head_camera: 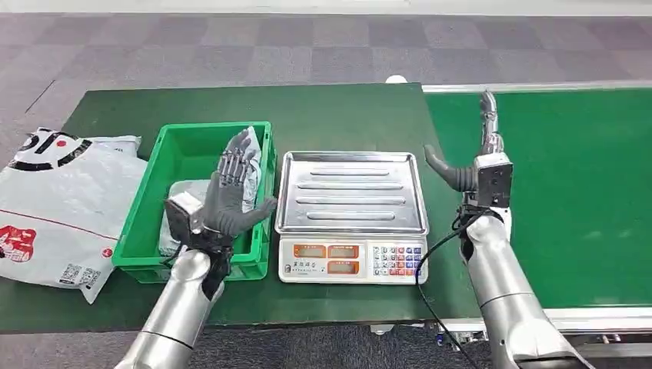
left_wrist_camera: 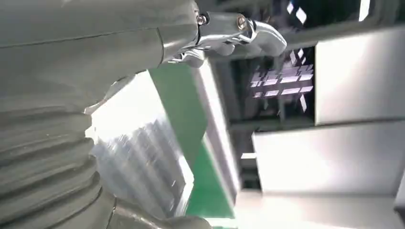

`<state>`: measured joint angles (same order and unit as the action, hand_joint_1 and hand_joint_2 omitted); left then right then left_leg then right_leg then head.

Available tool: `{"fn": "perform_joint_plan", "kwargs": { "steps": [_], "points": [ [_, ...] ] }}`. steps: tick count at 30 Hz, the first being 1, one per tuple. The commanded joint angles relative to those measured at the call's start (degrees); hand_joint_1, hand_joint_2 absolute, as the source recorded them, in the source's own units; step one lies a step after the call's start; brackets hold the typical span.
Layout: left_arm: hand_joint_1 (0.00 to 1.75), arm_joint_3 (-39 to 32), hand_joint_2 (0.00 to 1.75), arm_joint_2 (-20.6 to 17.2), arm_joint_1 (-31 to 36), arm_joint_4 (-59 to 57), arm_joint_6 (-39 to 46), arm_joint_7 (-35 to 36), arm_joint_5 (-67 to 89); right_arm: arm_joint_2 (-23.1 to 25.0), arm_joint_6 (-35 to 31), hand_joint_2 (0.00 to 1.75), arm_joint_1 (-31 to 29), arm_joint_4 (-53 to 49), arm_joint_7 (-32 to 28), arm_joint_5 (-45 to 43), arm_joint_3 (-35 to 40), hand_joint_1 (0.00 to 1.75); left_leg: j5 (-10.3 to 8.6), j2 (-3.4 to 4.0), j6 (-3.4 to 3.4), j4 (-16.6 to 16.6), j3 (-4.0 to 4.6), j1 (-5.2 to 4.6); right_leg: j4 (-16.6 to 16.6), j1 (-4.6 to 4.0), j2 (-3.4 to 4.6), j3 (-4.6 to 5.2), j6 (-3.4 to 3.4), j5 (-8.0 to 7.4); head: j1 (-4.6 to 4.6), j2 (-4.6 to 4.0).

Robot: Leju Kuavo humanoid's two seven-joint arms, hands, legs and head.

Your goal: Moved the parcel from conveyor to table for the left to box.

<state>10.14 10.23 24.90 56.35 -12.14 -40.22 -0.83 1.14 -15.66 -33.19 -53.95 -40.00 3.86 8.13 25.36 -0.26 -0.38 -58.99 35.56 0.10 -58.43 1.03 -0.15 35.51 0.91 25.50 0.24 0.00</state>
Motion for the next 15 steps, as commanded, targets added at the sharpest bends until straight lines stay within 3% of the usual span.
{"fn": "perform_joint_plan", "kwargs": {
  "steps": [1,5,6,8,15],
  "points": [
    [0.00,-1.45,1.75,-0.48,2.80,-10.75,-4.83,0.22,-0.37,1.14,-6.61,1.75,6.30,3.65,0.00,0.77,-0.15,0.00,0.00,-0.08,-0.05,0.25,-0.37,0.13,0.31,-0.14,-0.08,-0.43,-0.11,0.01,0.00,0.00],
    [0.00,-1.45,1.75,-0.48,2.80,-10.75,-4.83,0.22,-0.37,1.14,-6.61,1.75,6.30,3.65,0.00,0.77,-0.15,0.00,0.01,0.05,-0.04,0.27,-0.33,0.08,0.28,-0.09,0.01,-0.35,-0.14,0.01,0.00,0.00],
    [0.00,-1.45,1.75,-0.48,2.80,-10.75,-4.83,0.22,-0.37,1.14,-6.61,1.75,6.30,3.65,0.00,0.77,-0.15,0.00,-0.06,0.11,-0.06,0.60,-0.65,0.14,0.65,-0.16,0.06,-0.68,-0.21,-0.09,0.00,0.00],
    [0.00,-1.45,1.75,-0.48,2.80,-10.75,-4.83,0.22,-0.37,1.14,-6.61,1.75,6.30,3.65,0.00,0.77,-0.15,0.00,0.04,0.05,-0.03,0.09,-0.13,0.08,0.11,-0.09,0.03,-0.16,-0.10,0.03,0.00,0.00],
    [0.00,-1.87,1.75,-0.33,2.40,-9.82,-5.15,0.22,0.13,1.15,-6.37,1.75,4.98,5.21,0.00,0.34,0.44,0.00,0.02,0.09,-0.04,0.19,-0.22,0.09,0.21,-0.10,0.05,-0.24,-0.14,0.01,0.00,0.00]
  ]
}}
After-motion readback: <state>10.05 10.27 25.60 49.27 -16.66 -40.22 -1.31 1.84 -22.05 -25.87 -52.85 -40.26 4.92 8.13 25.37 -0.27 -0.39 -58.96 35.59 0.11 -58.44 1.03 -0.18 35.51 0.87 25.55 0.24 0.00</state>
